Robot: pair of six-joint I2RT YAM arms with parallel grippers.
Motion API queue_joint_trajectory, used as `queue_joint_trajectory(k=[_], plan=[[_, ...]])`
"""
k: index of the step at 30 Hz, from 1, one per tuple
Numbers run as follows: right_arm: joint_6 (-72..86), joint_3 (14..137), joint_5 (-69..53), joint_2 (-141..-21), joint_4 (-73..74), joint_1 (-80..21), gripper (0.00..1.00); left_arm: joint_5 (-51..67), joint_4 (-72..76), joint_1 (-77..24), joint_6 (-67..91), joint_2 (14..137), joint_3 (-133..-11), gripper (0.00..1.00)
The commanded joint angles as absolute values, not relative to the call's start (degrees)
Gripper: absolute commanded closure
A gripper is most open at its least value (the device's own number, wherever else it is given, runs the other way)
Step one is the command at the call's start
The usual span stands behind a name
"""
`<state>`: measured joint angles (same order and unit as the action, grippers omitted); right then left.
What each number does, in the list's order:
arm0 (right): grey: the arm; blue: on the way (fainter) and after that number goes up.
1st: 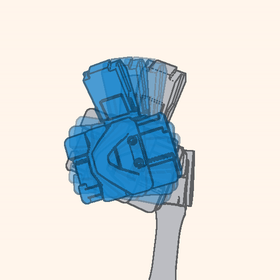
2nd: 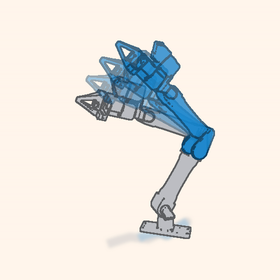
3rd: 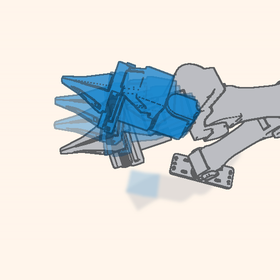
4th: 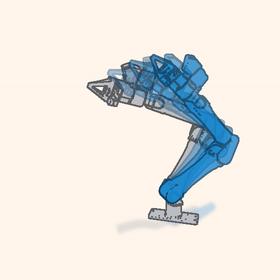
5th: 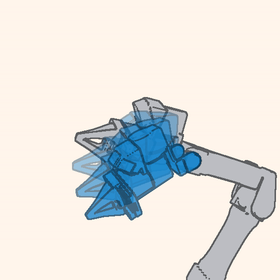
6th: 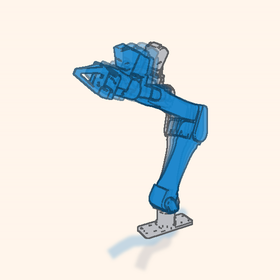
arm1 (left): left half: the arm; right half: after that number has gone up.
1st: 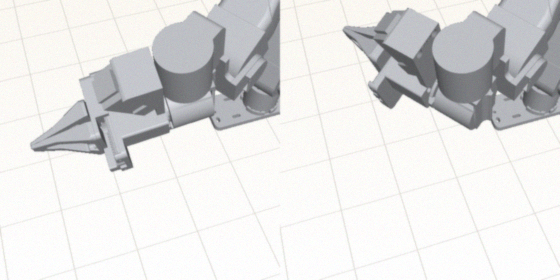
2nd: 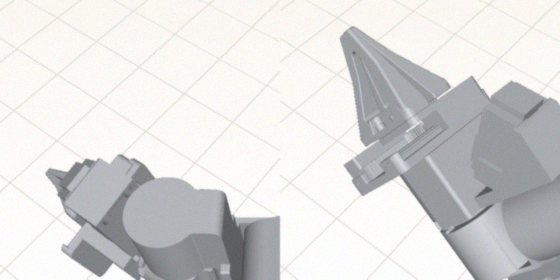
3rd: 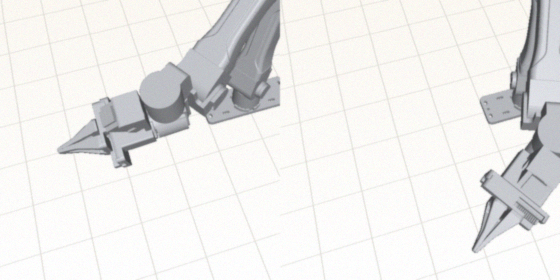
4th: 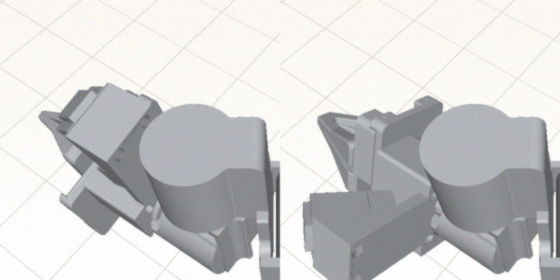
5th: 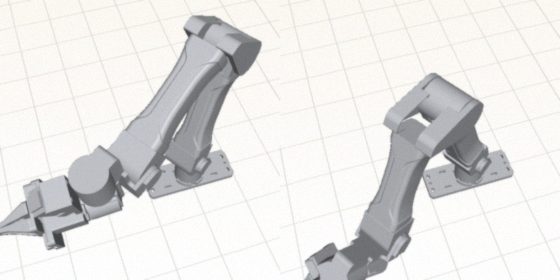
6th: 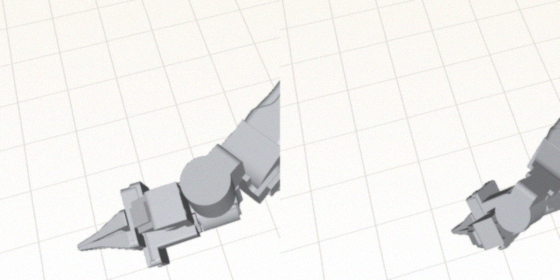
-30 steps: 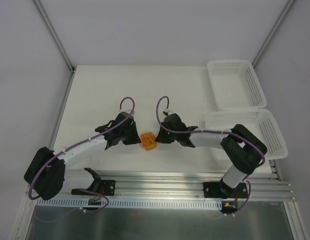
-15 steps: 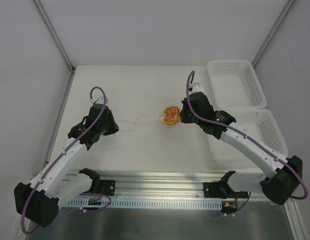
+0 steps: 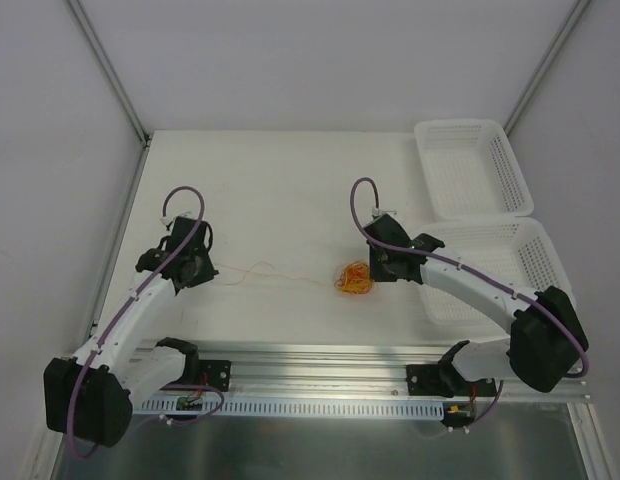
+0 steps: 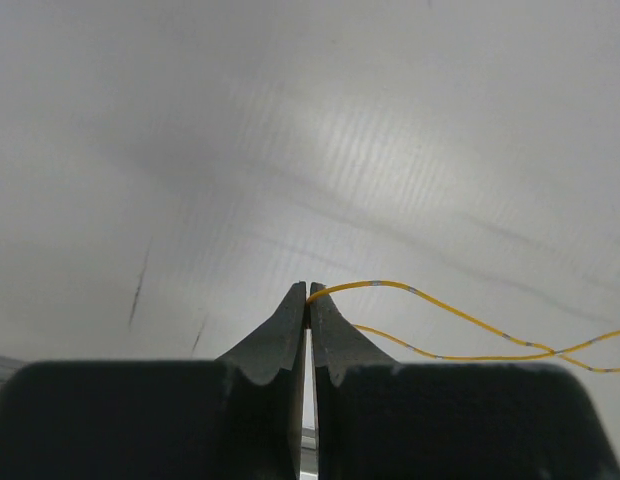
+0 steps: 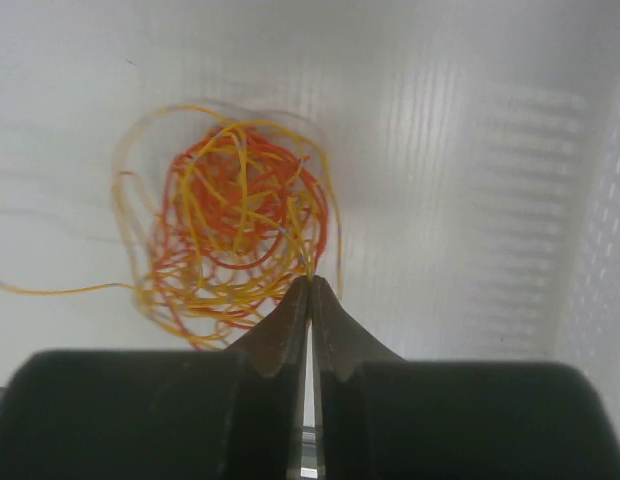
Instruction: Untangle the cables
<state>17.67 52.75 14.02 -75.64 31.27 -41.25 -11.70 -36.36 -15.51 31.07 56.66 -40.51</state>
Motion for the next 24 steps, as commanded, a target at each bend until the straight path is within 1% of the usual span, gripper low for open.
queue_joint_trajectory(k=[1,4,11,14,15,17,18,19,20,23,24], plan=[[20.4,50.5,13.2,-76.2,33.4,-39.7,0.96,-14.9,-39.9,-10.2,29.9,54.8,-42.6,1.0],[19.9,50.5,12.6,-74.7,34.0,-38.9,0.96,-17.0,-42.4,-7.3,27.9,53.1,-46.7,1.0],[16.4,54.7,12.1,-73.3,36.4,-37.8,0.99,-25.7,-50.3,-6.6,26.3,50.5,-61.0,1.0],[15.7,54.8,7.7,-73.5,34.6,-37.8,0.95,-23.8,-50.8,-6.6,25.8,49.3,-65.2,1.0],[15.8,54.8,5.2,-73.6,34.1,-38.0,0.91,-23.2,-50.8,-6.6,25.7,49.2,-66.2,1.0],[15.6,54.3,4.1,-73.6,33.1,-38.1,0.87,-24.3,-51.7,-6.6,25.1,49.1,-67.0,1.0],[15.0,54.1,4.4,-73.7,33.1,-38.1,0.87,-26.3,-52.3,-6.6,24.7,49.2,-68.5,1.0],[14.8,54.1,4.5,-73.9,33.5,-38.0,0.87,-30.9,-53.6,-6.6,24.0,49.1,-69.7,1.0],[14.3,54.1,4.6,-74.2,33.7,-38.1,0.86,-31.9,-53.7,-6.6,23.5,49.1,-70.8,1.0],[13.5,53.3,4.5,-75.1,32.9,-38.0,0.85,-31.2,-53.6,-6.6,23.1,49.7,-74.3,1.0],[13.6,53.3,4.1,-75.6,33.0,-38.0,0.83,-30.3,-53.6,-6.6,22.9,50.3,-75.0,1.0]])
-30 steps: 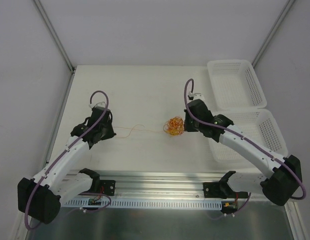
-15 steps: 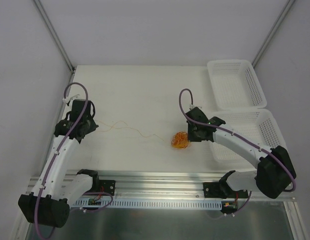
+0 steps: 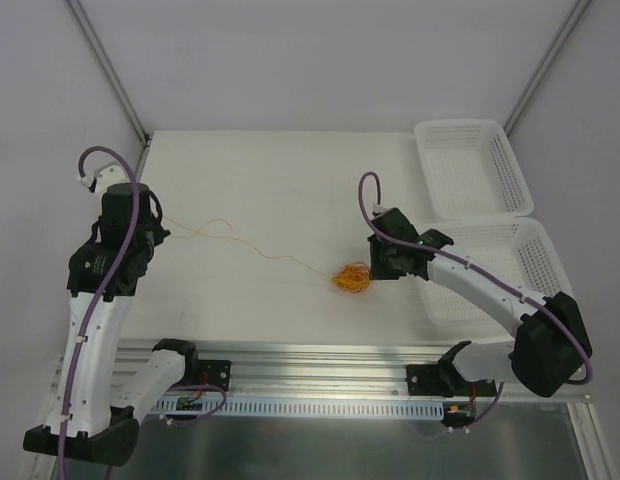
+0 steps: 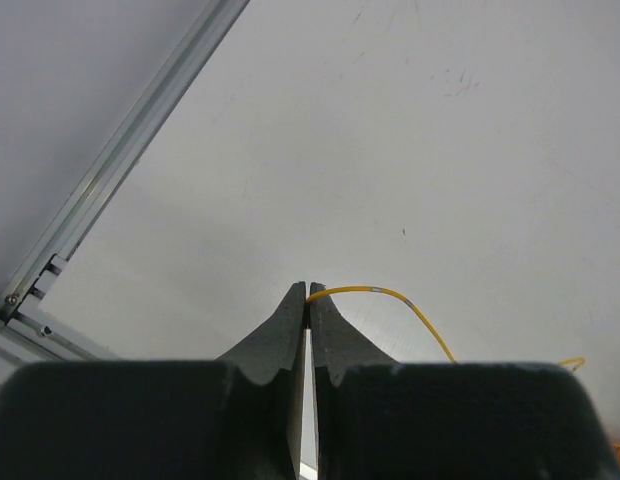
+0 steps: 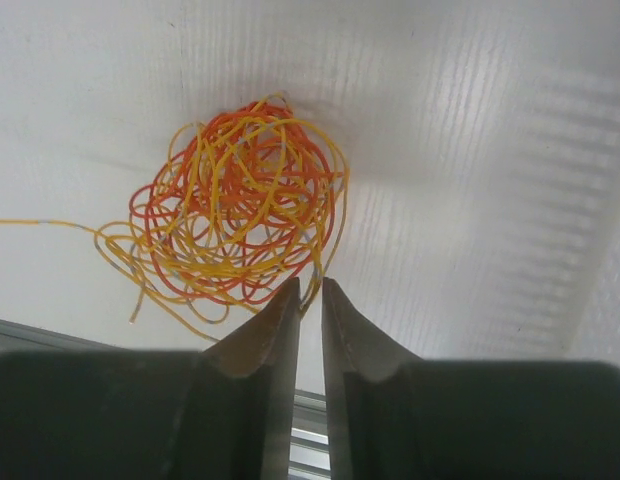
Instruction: Untangle the cables
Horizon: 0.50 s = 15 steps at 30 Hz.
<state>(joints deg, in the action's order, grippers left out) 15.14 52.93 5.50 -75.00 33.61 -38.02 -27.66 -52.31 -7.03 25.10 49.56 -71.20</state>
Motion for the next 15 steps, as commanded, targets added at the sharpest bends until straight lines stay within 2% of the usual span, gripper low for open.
queue_joint_trajectory(k=[1,4,5,8,10,15], plan=[[13.7,53.5,3.8,-76.2,33.0,-38.1,0.8,-29.5,-53.6,-6.6,22.9,50.9,-74.9,1.0],[13.4,53.5,3.9,-75.9,31.9,-38.8,0.61,-24.6,-52.3,-6.6,22.9,53.7,-72.5,1.0],[13.3,54.0,3.8,-75.5,32.3,-38.8,0.49,-23.5,-52.2,-6.6,23.4,54.9,-71.8,1.0],[10.5,57.3,4.6,-74.0,33.8,-40.6,0.35,-16.6,-50.3,-6.6,25.1,55.8,-66.7,1.0],[9.0,59.8,4.9,-74.0,33.4,-42.8,0.32,-10.7,-47.0,-6.6,25.8,55.5,-63.6,1.0],[11.3,64.7,4.2,-80.8,31.0,-47.5,0.27,-6.7,-42.8,-6.6,26.0,54.7,-55.8,1.0]])
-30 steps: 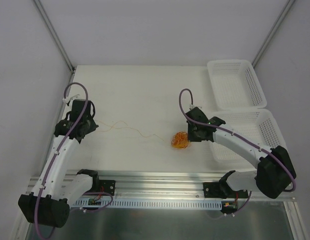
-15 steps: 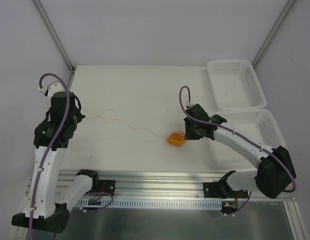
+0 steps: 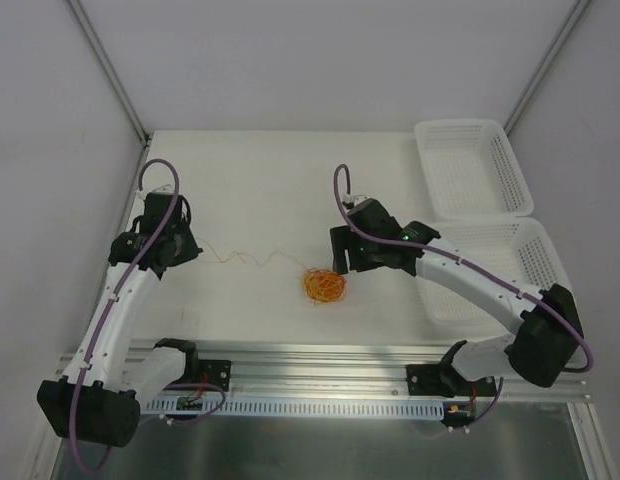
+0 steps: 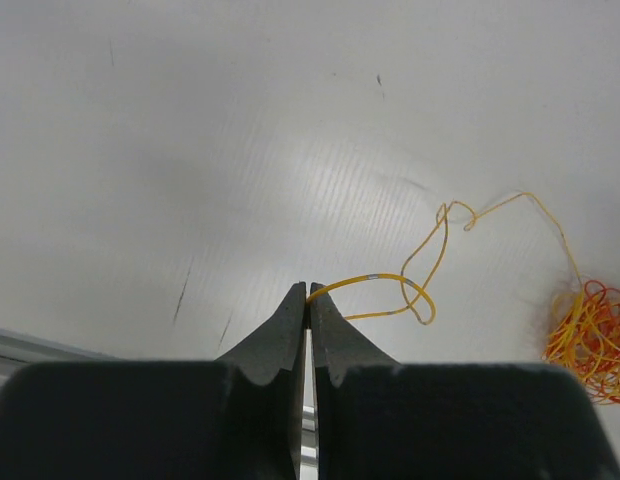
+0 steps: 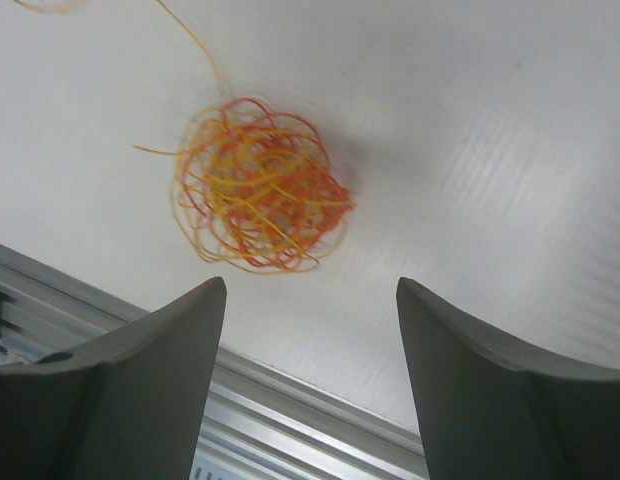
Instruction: Untangle the cables
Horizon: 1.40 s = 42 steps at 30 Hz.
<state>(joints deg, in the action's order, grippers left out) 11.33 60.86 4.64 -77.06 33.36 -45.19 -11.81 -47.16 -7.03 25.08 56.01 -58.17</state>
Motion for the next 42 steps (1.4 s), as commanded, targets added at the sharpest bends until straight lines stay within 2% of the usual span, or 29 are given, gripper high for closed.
queue_joint_trajectory(k=[1,3,8,12,13,15,16,20,21,23,29,34,39,42], plan=[[11.7,65.5,4.0,-84.3,30.8,-48.2,0.25,-7.2,-42.4,-6.6,26.0,54.7,-55.2,1.0],[13.3,67.8,3.4,-88.1,30.8,-49.8,0.2,-6.9,-40.7,-6.6,26.0,54.5,-53.4,1.0],[16.7,66.6,2.7,-96.0,28.0,-51.2,0.19,-8.2,-38.9,-6.6,25.5,57.3,-50.0,0.97],[14.9,66.2,3.2,-98.7,27.7,-51.2,0.22,-10.4,-38.9,-6.6,24.8,57.7,-46.9,0.79],[13.3,66.4,3.4,-99.0,28.6,-51.2,0.23,-10.2,-39.0,-6.6,24.8,57.1,-46.3,0.68],[11.9,66.1,4.1,-98.6,29.7,-51.2,0.27,-5.4,-38.9,-6.6,23.9,56.3,-45.7,0.53],[11.1,65.6,4.0,-98.2,29.4,-51.2,0.28,-3.3,-38.7,-6.6,22.9,55.7,-45.6,0.37],[7.3,63.6,3.0,-97.2,27.7,-50.7,0.39,7.0,-35.7,-6.8,18.8,54.6,-45.4,0.15],[6.6,63.6,2.6,-97.1,27.9,-50.7,0.4,9.1,-35.2,-7.0,17.6,54.9,-45.6,0.13],[4.2,63.6,1.8,-96.6,27.6,-50.6,0.43,12.3,-33.8,-9.7,14.2,56.6,-46.6,0.12],[2.3,62.4,-2.4,-95.3,26.1,-49.7,0.49,8.7,-23.3,-22.8,7.2,66.2,-49.4,0.13],[2.4,61.1,-5.4,-94.4,23.6,-48.6,0.55,13.1,-13.5,-23.3,4.1,75.9,-49.7,0.14],[2.5,60.0,-7.6,-93.8,21.5,-47.8,0.57,21.3,-8.4,-23.5,-1.4,82.5,-51.9,0.15],[2.8,59.5,-8.9,-93.8,20.2,-47.3,0.57,25.7,-7.6,-23.6,-4.6,85.9,-52.7,0.19]])
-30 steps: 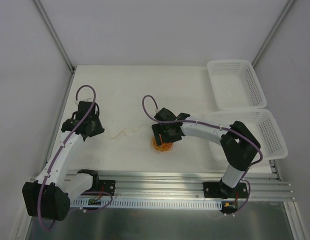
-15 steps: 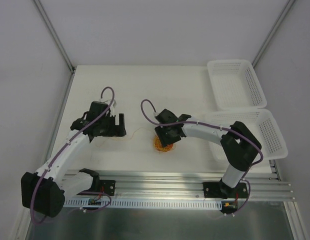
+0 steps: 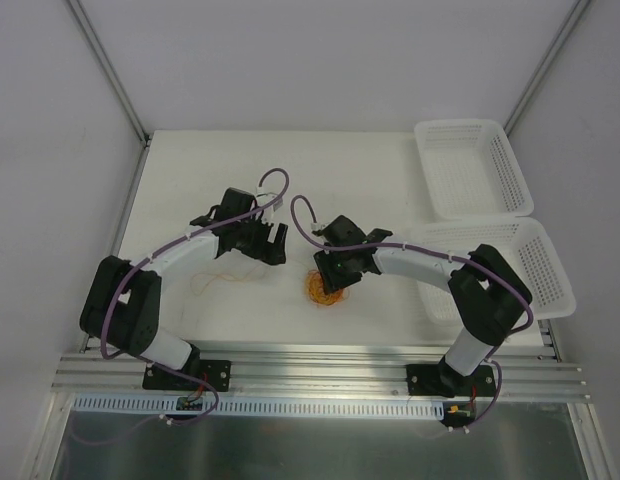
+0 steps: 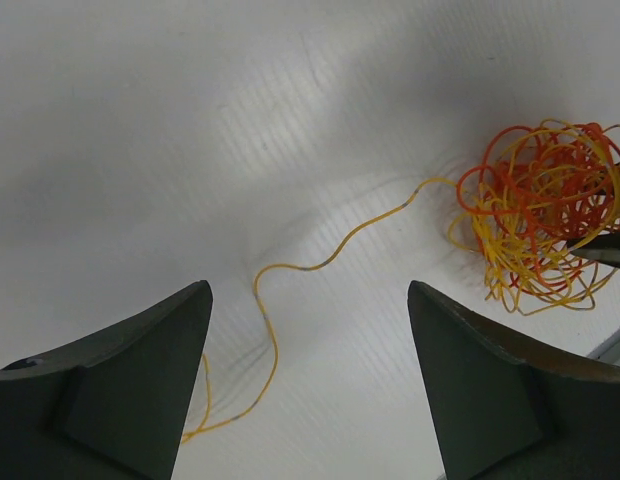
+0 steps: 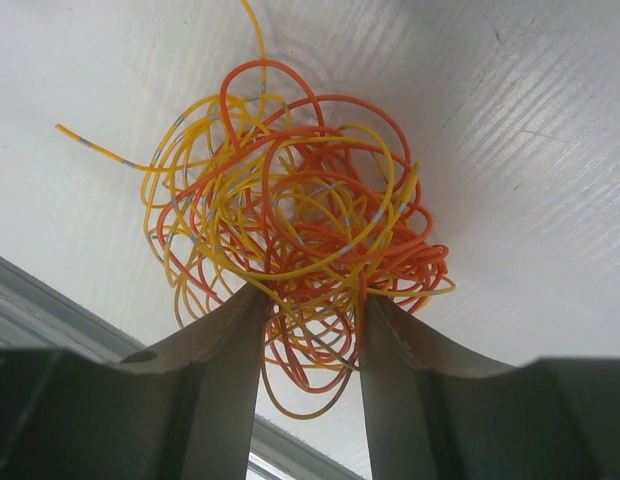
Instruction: Untangle the cables
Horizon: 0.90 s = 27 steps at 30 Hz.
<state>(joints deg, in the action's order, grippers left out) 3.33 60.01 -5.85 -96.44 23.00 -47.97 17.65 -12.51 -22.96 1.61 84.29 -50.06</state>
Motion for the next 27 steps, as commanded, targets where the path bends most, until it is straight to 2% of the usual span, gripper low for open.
queue_joint_trajectory(k=[1,7,10,11,12,15,18,21,22,27], plan=[[2.9,59.1,-9.1,-93.7,20.0,-47.3,0.58,26.1,-7.3,-23.7,-5.2,87.4,-52.8,0.21],[4.0,57.7,-10.8,-93.1,17.8,-46.1,0.6,27.3,-7.1,-23.9,-5.4,92.5,-54.3,0.42],[4.2,57.3,-11.2,-93.1,17.6,-45.8,0.6,28.1,-7.0,-24.1,-4.5,93.4,-54.7,0.58],[4.3,57.0,-11.1,-92.9,17.4,-45.6,0.6,28.1,-7.2,-24.0,-4.4,93.5,-54.8,0.64],[4.3,57.0,-11.1,-92.7,17.5,-45.7,0.61,28.1,-7.0,-24.1,-4.4,93.3,-54.7,0.78],[4.5,56.2,-10.8,-92.1,17.3,-45.4,0.64,26.4,-7.3,-24.1,-4.0,92.1,-54.4,1.0],[5.0,54.6,-10.2,-90.7,17.5,-44.7,0.7,23.6,-7.5,-22.7,-1.9,89.7,-54.8,1.0],[5.4,52.5,-9.2,-89.0,17.8,-43.7,0.89,21.1,-9.1,-17.4,3.7,86.3,-56.2,1.0],[5.4,51.9,-8.8,-88.5,17.9,-43.2,0.92,19.5,-9.9,-15.7,5.3,85.4,-57.1,1.0],[6.3,49.6,-7.5,-84.6,19.2,-41.7,0.96,2.8,-17.2,-6.6,11.6,79.4,-61.9,1.0]])
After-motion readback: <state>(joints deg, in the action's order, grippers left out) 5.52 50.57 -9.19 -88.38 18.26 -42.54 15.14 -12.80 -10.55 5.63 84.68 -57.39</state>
